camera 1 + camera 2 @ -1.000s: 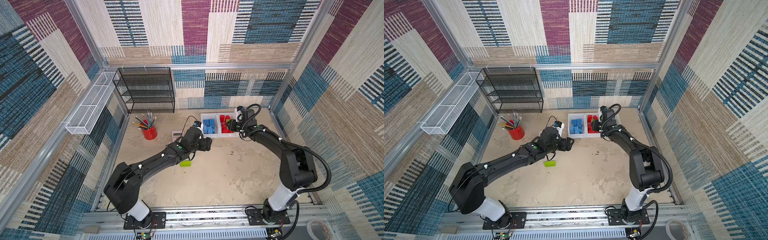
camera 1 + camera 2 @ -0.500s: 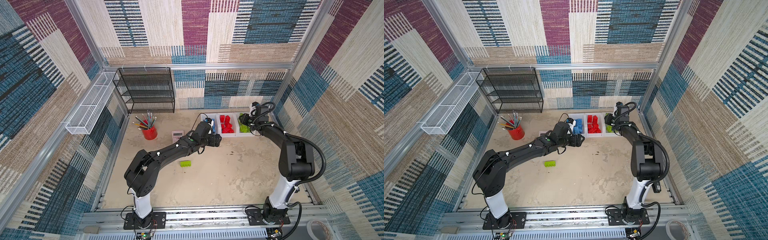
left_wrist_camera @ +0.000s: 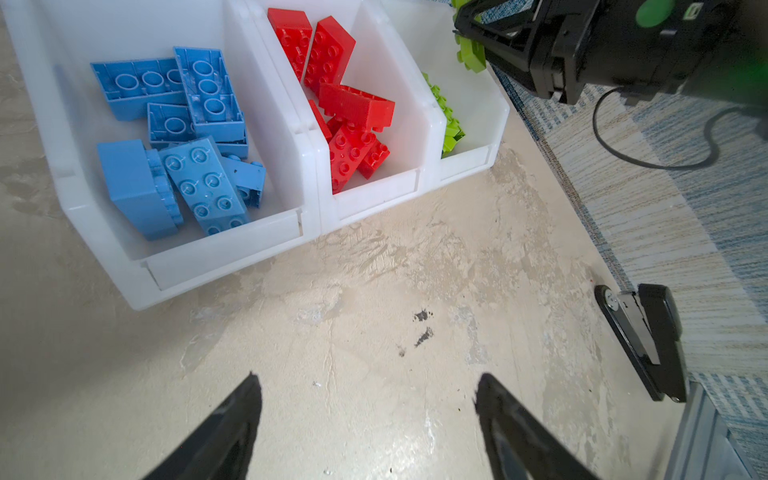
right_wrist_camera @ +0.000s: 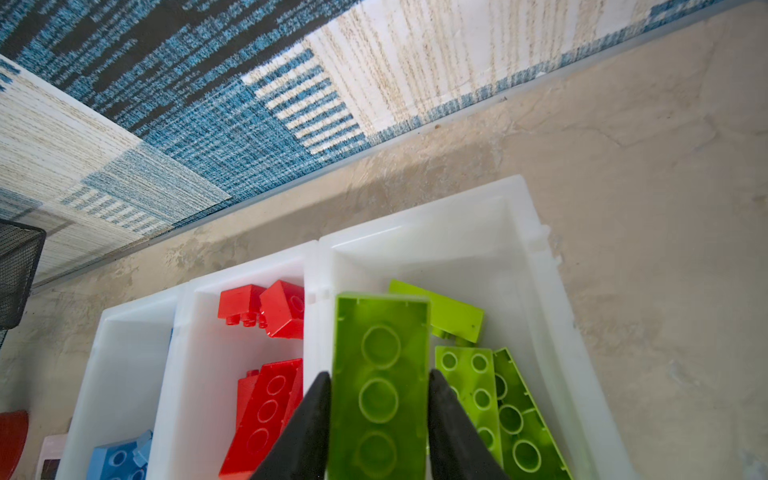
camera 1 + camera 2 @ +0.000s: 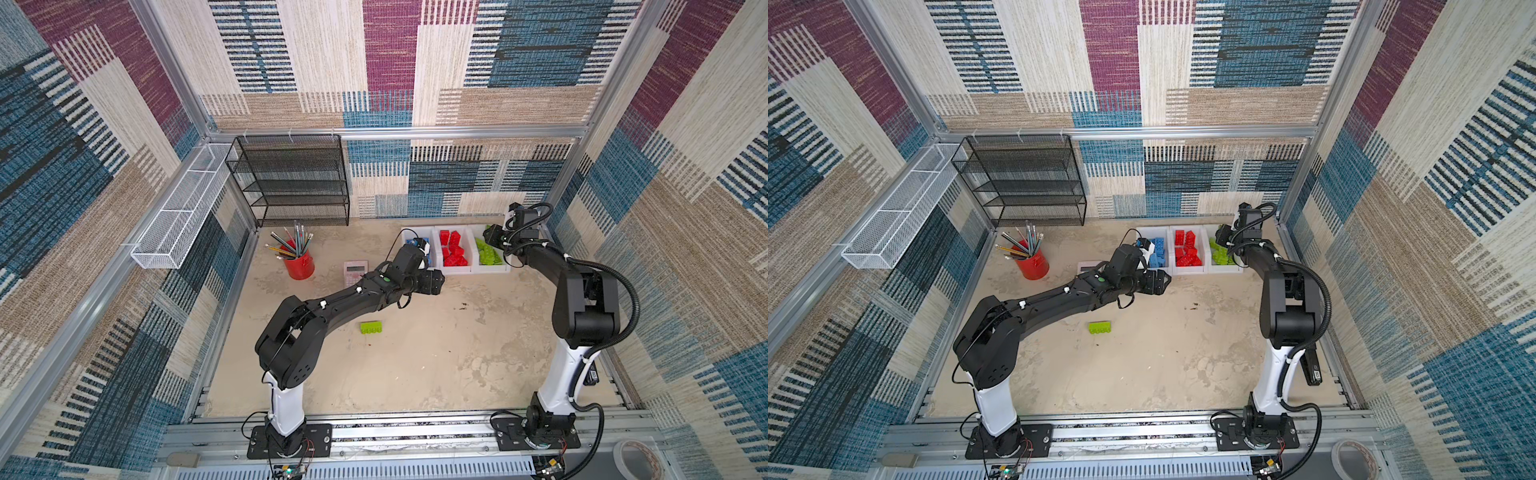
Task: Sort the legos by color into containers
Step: 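Release the green brick into the green compartment with the right gripper, then move the right gripper to the last green 2x4 brick on the table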
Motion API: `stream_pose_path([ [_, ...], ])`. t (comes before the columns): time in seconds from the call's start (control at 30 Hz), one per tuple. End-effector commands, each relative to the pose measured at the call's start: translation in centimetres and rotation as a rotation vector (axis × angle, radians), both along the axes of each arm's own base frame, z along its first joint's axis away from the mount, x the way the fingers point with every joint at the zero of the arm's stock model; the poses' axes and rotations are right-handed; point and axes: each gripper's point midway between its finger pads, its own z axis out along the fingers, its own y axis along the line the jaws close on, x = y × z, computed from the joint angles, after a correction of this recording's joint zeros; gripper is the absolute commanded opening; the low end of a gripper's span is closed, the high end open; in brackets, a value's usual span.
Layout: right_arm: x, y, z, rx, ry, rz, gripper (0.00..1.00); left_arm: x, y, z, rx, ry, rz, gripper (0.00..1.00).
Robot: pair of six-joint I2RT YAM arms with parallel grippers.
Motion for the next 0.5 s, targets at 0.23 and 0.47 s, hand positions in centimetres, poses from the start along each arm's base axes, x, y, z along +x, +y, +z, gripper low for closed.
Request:
stream_pose_path([
  [0.23,-0.9,0.7,2.9,0.022,-0.058,0.029,0.58,-0.7,0.9,2.9,-0.047,-0.055,0.009,0.82],
  [0.47,-4.3,7.4,4.1,-0.014,-0.083,0.22,0.75,-2.7,4.7,5.1,-0.061,-0.113,0.089,0.82],
])
